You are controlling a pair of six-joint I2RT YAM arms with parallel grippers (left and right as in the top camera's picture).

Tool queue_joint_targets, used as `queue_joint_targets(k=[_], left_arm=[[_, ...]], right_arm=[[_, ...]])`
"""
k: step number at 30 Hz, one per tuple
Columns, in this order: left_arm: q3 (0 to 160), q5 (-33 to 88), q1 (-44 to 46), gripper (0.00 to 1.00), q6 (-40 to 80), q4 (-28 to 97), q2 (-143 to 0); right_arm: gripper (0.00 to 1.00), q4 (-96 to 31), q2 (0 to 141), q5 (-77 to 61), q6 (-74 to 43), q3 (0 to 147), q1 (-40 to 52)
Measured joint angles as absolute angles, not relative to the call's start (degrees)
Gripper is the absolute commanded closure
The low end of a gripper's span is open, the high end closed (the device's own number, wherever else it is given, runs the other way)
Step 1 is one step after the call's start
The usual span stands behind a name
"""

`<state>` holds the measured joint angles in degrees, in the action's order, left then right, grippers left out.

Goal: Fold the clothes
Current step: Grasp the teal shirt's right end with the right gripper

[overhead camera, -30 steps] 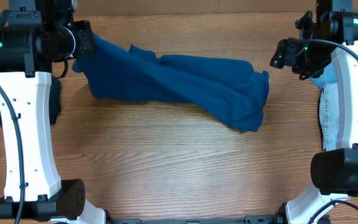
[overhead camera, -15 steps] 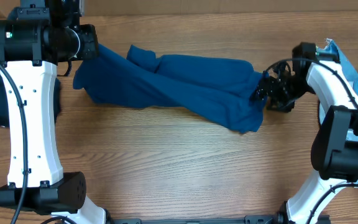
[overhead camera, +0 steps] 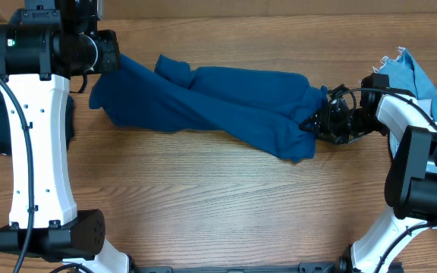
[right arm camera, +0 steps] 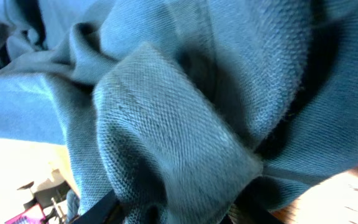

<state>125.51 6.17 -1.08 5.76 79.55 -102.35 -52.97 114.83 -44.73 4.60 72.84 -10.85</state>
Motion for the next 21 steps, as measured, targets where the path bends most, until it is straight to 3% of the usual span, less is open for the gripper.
queue_joint_targets(k=[5, 13, 17, 19, 21], left_arm=[[125.51, 6.17, -1.08, 0.96, 5.76, 79.55, -102.35], [125.51, 6.17, -1.08, 0.96, 5.76, 79.5, -102.35], [125.51, 6.17, -1.08, 0.96, 5.76, 79.5, -102.35], [125.51, 6.17, -1.08, 0.96, 5.74, 79.48, -102.35], [125.51, 6.17, -1.08, 0.96, 5.56, 79.46, -102.35]], right_arm=[[0.56, -53.56, 114.13, -45.45, 5.04, 72.82, -11.03], [0.61, -56.01, 108.49, -38.76, 3.2, 72.79, -16.25], [0.47, -56.82, 108.49, -38.59, 3.03, 72.77, -15.46], [0.6, -57.04, 108.49, -38.06, 2.92, 72.77, -15.49], [0.6, -57.52, 108.49, -37.19, 2.79, 72.77, -15.49]])
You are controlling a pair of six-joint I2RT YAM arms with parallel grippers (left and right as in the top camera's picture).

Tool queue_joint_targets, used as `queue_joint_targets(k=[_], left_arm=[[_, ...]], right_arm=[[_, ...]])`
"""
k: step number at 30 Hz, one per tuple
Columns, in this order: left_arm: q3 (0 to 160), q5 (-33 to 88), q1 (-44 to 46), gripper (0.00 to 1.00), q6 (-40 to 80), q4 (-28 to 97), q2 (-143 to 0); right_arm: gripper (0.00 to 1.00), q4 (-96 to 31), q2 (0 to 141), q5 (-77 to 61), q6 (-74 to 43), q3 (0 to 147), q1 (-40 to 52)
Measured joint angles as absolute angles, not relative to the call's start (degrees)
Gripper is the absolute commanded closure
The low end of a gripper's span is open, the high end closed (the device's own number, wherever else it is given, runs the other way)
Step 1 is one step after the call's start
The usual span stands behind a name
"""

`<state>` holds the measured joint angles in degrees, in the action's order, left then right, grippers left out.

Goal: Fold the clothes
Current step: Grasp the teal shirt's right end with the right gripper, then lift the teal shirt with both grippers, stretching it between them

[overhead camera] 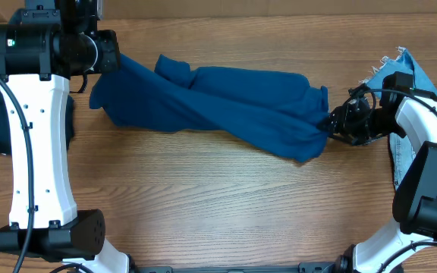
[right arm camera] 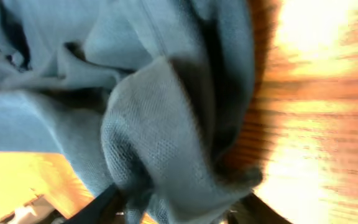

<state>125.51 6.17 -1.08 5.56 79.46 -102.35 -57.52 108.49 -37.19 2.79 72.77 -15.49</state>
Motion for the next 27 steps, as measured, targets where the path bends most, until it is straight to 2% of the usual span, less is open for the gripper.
queue_joint_targets(k=[1, 2, 3, 4, 5, 8, 10, 17, 27], left_arm=[[125.51, 6.17, -1.08, 0.96, 5.56, 79.44, -102.35], [125.51, 6.17, -1.08, 0.96, 5.56, 79.42, -102.35], [125.51, 6.17, -1.08, 0.96, 5.56, 79.42, -102.35], [125.51, 6.17, -1.08, 0.96, 5.54, 79.37, -102.35], [125.51, 6.17, -1.08, 0.96, 5.56, 79.35, -102.35], [125.51, 6.17, -1.08, 0.96, 5.56, 79.35, -102.35], [125.51, 6.17, -1.08, 0.96, 5.54, 79.33, -102.35], [125.51, 6.17, -1.08, 0.96, 5.54, 79.24, -102.35], [125.51, 6.17, -1.08, 0.96, 5.34, 78.7, -102.35]], right_arm=[[0.41, -57.71, 108.49, -36.86, 2.87, 72.77, -15.49], [0.44, -57.95, 108.49, -36.67, 2.92, 72.77, -15.49], [0.65, -58.52, 108.49, -36.01, 2.5, 72.77, -15.49], [0.65, -58.72, 108.49, -35.33, 2.15, 72.77, -15.49], [0.47, -58.98, 108.49, -34.2, 1.54, 72.77, -15.46], [0.46, -59.53, 108.49, -30.65, -1.02, 72.77, -15.49], [0.26, -59.86, 108.49, -29.19, -2.39, 72.77, -15.49], [0.42, -57.91, 108.47, -25.85, -6.63, 72.29, -15.49], [0.44, -46.76, 108.12, -32.47, -5.69, 62.0, -15.42]])
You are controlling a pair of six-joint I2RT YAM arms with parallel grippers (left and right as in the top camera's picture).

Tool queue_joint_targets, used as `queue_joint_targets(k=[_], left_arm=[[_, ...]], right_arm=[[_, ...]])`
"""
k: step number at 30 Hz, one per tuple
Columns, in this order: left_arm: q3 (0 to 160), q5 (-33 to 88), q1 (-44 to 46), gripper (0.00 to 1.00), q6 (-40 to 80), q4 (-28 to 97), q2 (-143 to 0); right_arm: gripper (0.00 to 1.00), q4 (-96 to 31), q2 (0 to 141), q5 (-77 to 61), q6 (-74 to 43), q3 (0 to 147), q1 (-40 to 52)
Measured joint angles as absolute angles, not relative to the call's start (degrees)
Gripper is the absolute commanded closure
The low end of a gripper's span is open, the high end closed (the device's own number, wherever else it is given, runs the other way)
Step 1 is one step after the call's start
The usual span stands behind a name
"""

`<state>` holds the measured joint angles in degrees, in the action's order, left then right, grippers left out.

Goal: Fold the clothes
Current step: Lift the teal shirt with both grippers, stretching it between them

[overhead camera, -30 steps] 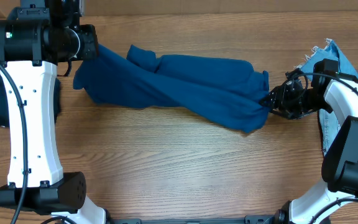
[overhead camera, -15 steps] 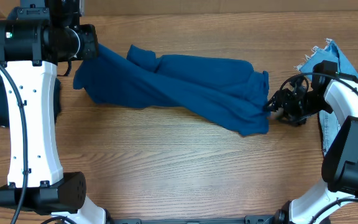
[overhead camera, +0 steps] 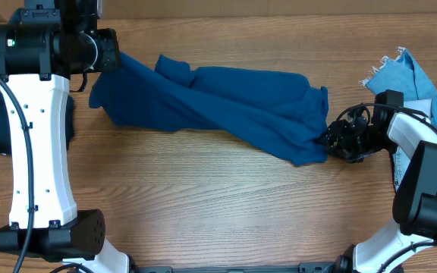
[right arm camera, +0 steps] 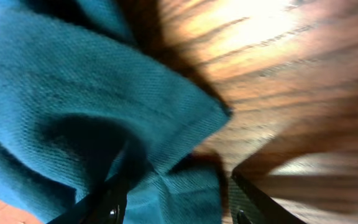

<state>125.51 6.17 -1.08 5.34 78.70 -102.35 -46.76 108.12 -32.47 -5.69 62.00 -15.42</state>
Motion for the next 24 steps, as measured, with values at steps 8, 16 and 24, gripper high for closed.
queue_joint_targets(k=[8, 16, 24], left_arm=[[125.51, 6.17, -1.08, 0.96, 5.3, 78.67, -102.35], [125.51, 6.2, -1.08, 0.96, 4.21, 78.46, -102.35], [125.64, 6.2, -1.08, 0.96, 2.7, 77.91, -102.35]], right_arm=[[0.82, -44.69, 108.12, -35.14, -5.15, 61.39, -15.33], [0.96, -47.4, 108.12, -37.58, -4.67, 61.54, -15.33], [0.96, -62.61, 95.44, -36.73, -1.37, 74.3, -15.49]])
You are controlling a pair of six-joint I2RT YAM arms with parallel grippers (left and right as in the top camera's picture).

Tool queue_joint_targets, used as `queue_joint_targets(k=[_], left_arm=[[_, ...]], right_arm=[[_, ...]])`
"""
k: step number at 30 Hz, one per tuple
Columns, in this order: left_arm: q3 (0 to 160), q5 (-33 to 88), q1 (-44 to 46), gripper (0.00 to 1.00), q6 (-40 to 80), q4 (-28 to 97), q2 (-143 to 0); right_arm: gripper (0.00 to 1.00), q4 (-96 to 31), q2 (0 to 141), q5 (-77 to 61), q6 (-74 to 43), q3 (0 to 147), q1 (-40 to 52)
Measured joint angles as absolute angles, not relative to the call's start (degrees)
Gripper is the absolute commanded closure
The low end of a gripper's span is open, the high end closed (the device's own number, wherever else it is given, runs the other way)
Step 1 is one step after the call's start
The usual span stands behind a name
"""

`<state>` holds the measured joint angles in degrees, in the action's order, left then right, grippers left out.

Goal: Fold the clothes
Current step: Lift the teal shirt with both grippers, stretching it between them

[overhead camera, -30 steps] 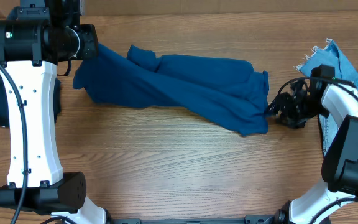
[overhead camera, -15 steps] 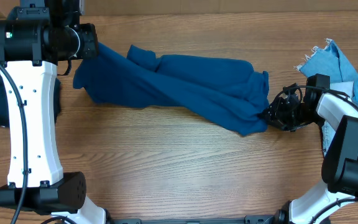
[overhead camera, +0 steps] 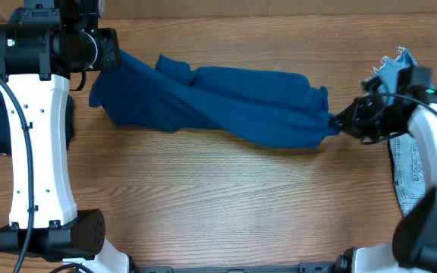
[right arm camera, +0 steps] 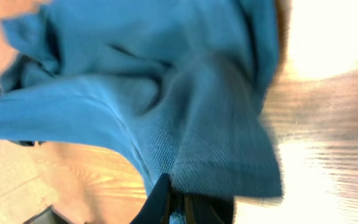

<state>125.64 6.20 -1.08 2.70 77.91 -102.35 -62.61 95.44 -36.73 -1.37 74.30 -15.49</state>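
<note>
A dark blue shirt (overhead camera: 234, 102) lies bunched and stretched in a long band across the far half of the wooden table (overhead camera: 218, 205). Its left end runs up into my left gripper (overhead camera: 109, 54), whose fingers are hidden under the wrist. At the right end, my right gripper (overhead camera: 338, 123) is shut on the shirt's hem. In the right wrist view the shirt (right arm camera: 166, 93) fills most of the frame. There the right gripper (right arm camera: 178, 208) shows its dark fingers pinched together on the folded hem, just above the table.
Light blue jeans (overhead camera: 407, 163) lie at the right edge, under and behind the right arm. A dark garment sits at the far left, behind the left arm's white column (overhead camera: 40, 152).
The right gripper was open, its fingers astride the shirt's lower right corner. It is now shut on that hem and sits a little farther back and right, with the corner drawn out.
At first the right gripper sat buried in bunched cloth at the shirt's right end. It then stood farther right with that end shifted along. Later it was open around the corner hem, and now it grips it. The left end has stayed put.
</note>
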Motion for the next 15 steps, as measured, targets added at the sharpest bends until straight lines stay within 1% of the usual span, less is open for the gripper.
queue_joint_targets(k=[4, 6, 8, 10, 13, 15], left_arm=[[129.32, 6.15, -1.08, 0.96, 1.26, 77.84, -102.35], [132.05, 5.89, -1.08, 0.96, 1.06, 77.82, -102.35], [134.26, 4.82, -1.08, 0.96, 1.04, 77.73, -102.35], [134.74, 3.42, -1.08, 0.96, 1.04, 77.73, -102.35], [134.74, 1.85, -1.08, 0.96, 0.36, 77.76, -102.35], [134.74, 1.19, -1.08, 0.96, -0.05, 77.8, -102.35]], right_arm=[[0.96, -62.46, 84.2, -33.34, -1.04, 82.41, -16.82], [0.96, -60.58, 80.05, -28.01, -2.5, 84.33, -17.23], [0.96, -59.48, 76.09, -19.14, -6.13, 85.01, -17.28], [0.96, -58.17, 74.96, -16.86, -5.72, 85.08, -17.47], [0.96, -56.47, 75.44, -19.73, -2.48, 85.08, -17.67], [0.96, -56.55, 75.55, -24.01, 2.5, 85.08, -17.85]])
